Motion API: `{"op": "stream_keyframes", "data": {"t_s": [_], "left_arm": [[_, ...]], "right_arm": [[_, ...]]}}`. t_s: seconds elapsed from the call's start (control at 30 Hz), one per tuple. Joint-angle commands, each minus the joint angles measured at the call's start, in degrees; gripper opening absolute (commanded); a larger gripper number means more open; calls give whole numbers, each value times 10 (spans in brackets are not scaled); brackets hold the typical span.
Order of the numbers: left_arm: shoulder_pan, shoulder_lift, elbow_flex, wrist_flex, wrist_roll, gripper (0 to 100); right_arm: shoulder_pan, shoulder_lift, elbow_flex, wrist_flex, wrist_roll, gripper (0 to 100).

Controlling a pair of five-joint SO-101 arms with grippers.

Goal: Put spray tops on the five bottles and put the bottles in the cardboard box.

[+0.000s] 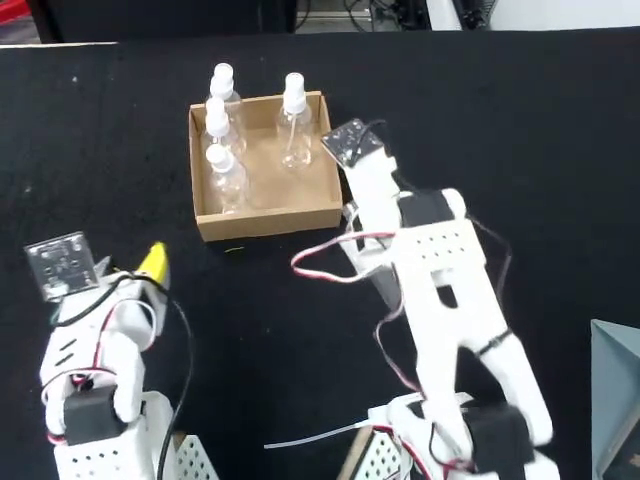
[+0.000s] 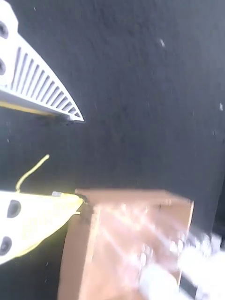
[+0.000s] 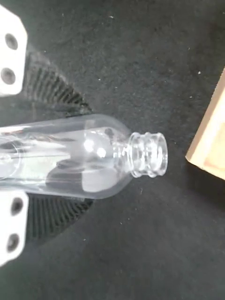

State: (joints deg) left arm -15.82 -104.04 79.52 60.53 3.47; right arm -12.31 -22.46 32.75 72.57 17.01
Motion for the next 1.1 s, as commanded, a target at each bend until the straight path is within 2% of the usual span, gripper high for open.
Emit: {"op": "stream_keyframes", "data": {"t_s": [0.0, 0.17, 0.37, 0.6, 0.93, 1.07], "left_arm": [[71, -4, -36, -5, -3, 231], [158, -4, -44, 32, -3, 231], [254, -3, -38, 41, -37, 231], [353, -2, -15, 69, -43, 235], [440, 0, -6, 85, -69, 238], [453, 0, -6, 85, -67, 295]], "right_arm": [[-9, -68, 22, -29, -6, 149], [23, -93, 33, -32, -8, 149], [73, -93, 36, -55, -50, 149], [114, -97, 37, -68, -81, 149], [134, -93, 63, -117, -128, 149], [135, -93, 63, -117, -129, 149]]}}
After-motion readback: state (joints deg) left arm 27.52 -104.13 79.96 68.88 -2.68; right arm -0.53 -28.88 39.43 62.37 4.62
